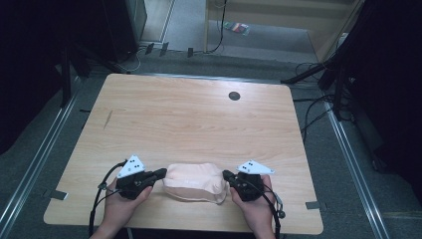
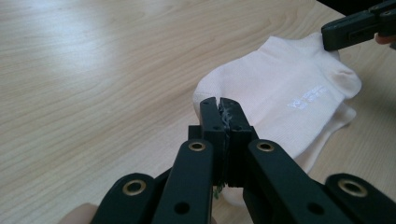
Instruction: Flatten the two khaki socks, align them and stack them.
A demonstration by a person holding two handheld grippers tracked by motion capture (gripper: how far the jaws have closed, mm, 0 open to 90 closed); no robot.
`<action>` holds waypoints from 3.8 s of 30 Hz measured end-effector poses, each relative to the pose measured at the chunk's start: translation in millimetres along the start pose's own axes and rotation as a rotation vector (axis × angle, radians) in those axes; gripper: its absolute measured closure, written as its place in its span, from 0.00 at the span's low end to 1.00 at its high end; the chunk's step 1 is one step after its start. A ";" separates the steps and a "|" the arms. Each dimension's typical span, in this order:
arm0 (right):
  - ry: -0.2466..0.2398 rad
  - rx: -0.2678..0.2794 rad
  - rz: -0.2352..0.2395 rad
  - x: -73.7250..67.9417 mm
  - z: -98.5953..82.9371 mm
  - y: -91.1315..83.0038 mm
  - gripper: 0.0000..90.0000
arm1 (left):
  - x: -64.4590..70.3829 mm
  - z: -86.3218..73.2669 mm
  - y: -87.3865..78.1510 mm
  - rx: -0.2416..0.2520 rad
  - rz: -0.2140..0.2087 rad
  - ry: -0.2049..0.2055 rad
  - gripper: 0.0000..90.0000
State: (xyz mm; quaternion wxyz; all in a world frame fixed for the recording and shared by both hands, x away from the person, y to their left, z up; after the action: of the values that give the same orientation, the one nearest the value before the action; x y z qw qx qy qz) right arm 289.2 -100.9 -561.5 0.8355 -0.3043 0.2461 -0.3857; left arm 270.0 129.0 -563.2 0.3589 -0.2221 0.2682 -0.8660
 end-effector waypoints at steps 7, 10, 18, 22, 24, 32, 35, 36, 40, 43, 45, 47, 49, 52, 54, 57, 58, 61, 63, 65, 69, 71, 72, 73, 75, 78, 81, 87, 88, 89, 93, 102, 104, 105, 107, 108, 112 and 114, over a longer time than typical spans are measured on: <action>-0.010 -0.018 -0.002 -0.6 -10.2 -4.2 0.99 | 8.3 -7.0 3.4 -0.034 0.034 0.063 1.00; -0.018 -0.024 -0.004 -0.4 -14.4 -3.6 0.99 | 9.9 -9.6 5.4 -0.044 0.042 0.080 1.00; -0.028 -0.046 -0.003 -2.6 -23.2 0.1 0.99 | 12.6 -14.5 9.7 -0.065 0.043 0.096 1.00; -0.033 -0.058 0.001 -3.6 -27.1 3.5 0.99 | 13.3 -16.2 11.4 -0.071 0.047 0.107 1.00; -0.038 -0.058 -0.003 -3.9 -27.0 3.8 0.99 | 13.3 -16.5 11.5 -0.069 0.056 0.112 1.00; -0.038 -0.054 -0.001 -5.6 -27.1 5.5 0.99 | 15.6 -12.9 7.0 -0.043 0.074 0.136 1.00; -0.044 -0.065 -0.002 -3.8 -28.8 7.7 0.99 | 14.7 -11.8 6.3 -0.022 0.048 0.111 0.92; -0.041 -0.069 -0.001 -3.5 -29.6 8.7 0.99 | 12.9 -11.2 5.3 -0.013 0.044 0.098 0.89; -0.033 -0.066 0.006 -2.1 -30.6 9.7 0.97 | 2.3 -5.0 -2.9 0.071 -0.010 -0.032 0.80; -0.028 -0.055 0.029 -4.2 -29.6 9.4 0.86 | 1.8 -2.3 -6.8 0.098 -0.043 -0.048 0.85; -0.021 -0.025 0.024 -5.2 -26.6 8.2 0.81 | 7.3 -2.5 -4.6 0.087 -0.073 -0.027 0.90; -0.021 -0.007 0.030 -7.3 -24.1 6.0 0.84 | 11.0 -3.3 -0.1 0.070 -0.076 -0.023 0.92; -0.022 0.013 0.028 -11.2 -21.7 3.7 0.92 | 11.1 -4.4 6.4 0.049 -0.073 -0.032 0.92; -0.026 0.022 0.029 -15.2 -20.6 2.0 1.00 | 5.7 -4.0 9.3 0.047 -0.068 -0.075 0.92; -0.025 0.024 0.041 -18.6 -19.9 1.7 1.00 | 4.2 -1.5 6.8 0.066 -0.099 -0.098 0.93; -0.015 0.025 0.056 -22.9 -19.2 4.3 1.00 | 10.6 0.6 6.1 0.072 -0.132 -0.065 0.98; -0.010 0.024 0.061 -25.1 -18.9 5.4 1.00 | 13.2 -0.6 8.4 0.057 -0.131 -0.050 0.99; -0.015 0.018 0.107 -44.6 -16.3 14.1 1.00 | 15.1 -5.2 16.4 0.012 -0.106 -0.039 1.00; -0.051 0.009 0.149 -68.6 -12.8 25.3 1.00 | 13.6 -4.7 18.0 0.009 -0.109 -0.049 1.00; -0.076 0.005 0.188 -88.6 -8.9 34.4 1.00 | 10.6 -3.2 19.6 0.011 -0.103 -0.062 1.00; -0.118 -0.003 0.215 -118.4 -1.6 57.6 1.00 | 6.0 -7.9 27.2 -0.030 -0.081 -0.069 1.00; -0.136 -0.016 0.210 -125.7 -2.4 68.8 1.00 | 4.0 -11.6 31.7 -0.057 -0.068 -0.070 1.00; -0.139 -0.022 0.211 -128.7 -3.4 73.1 1.00 | 3.5 -12.8 33.1 -0.066 -0.064 -0.071 1.00; -0.142 -0.027 0.211 -130.8 -4.5 76.1 1.00 | 3.0 -14.5 34.4 -0.081 -0.061 -0.070 1.00; -0.158 -0.047 0.205 -134.5 -8.5 82.5 1.00 | 1.5 -17.1 36.0 -0.099 -0.046 -0.070 1.00; -0.166 -0.082 0.209 -136.2 -15.2 89.0 1.00 | -0.9 -21.1 38.4 -0.124 -0.040 -0.078 1.00; -0.166 -0.081 0.217 -136.0 -15.3 88.9 1.00 | -3.2 -23.6 40.3 -0.137 -0.028 -0.078 1.00; -0.210 -0.065 0.178 -137.7 -17.4 88.6 1.00 | -4.4 -24.7 40.2 -0.152 -0.023 -0.093 1.00; -0.216 -0.062 0.170 -138.1 -17.7 88.6 1.00 | -5.7 -24.7 40.3 -0.153 -0.017 -0.093 1.00; -0.217 -0.062 0.167 -138.6 -17.9 88.4 1.00 | -6.9 -24.5 40.4 -0.151 -0.015 -0.101 1.00; -0.227 -0.060 0.155 -139.1 -18.4 88.2 1.00 | -12.0 -24.2 40.5 -0.150 -0.012 -0.118 1.00; -0.200 -0.032 0.188 -137.4 -15.3 85.8 1.00 | -11.8 -19.2 31.6 -0.084 -0.044 -0.128 1.00; -0.189 -0.010 0.196 -137.3 -13.7 82.3 1.00 | -13.8 -16.5 24.9 -0.059 -0.046 -0.131 1.00; -0.189 0.002 0.203 -137.3 -12.2 79.0 1.00 | -14.3 -16.2 21.9 -0.054 -0.049 -0.135 1.00; -0.178 0.022 0.202 -134.0 -7.9 70.6 1.00 | -14.1 -16.4 17.3 -0.048 -0.057 -0.136 1.00; -0.168 0.034 0.198 -129.7 -5.0 65.7 1.00 | -13.6 -16.6 15.6 -0.045 -0.060 -0.133 1.00; -0.120 0.057 0.150 -101.5 1.0 46.8 1.00 | -7.6 -16.9 10.8 -0.042 -0.077 -0.120 1.00; -0.089 0.066 0.114 -80.9 1.3 37.4 1.00 | -6.9 -16.6 10.1 -0.040 -0.074 -0.112 1.00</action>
State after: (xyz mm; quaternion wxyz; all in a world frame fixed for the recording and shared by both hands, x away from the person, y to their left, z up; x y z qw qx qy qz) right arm 261.5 -16.8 -572.4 0.8758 -0.2790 0.2128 -0.3313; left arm 270.0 133.1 -583.3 0.3367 -0.2871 0.2563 -0.8593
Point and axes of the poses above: each handheld gripper's, and its own axes: y roughly forward along the jaws, z roughly out of its top, x roughly to its right, the point moved 9 cm from there along y, roughly forward along the jaws, and after that the axes turned 7 degrees about -x, right-handed, at the moved point
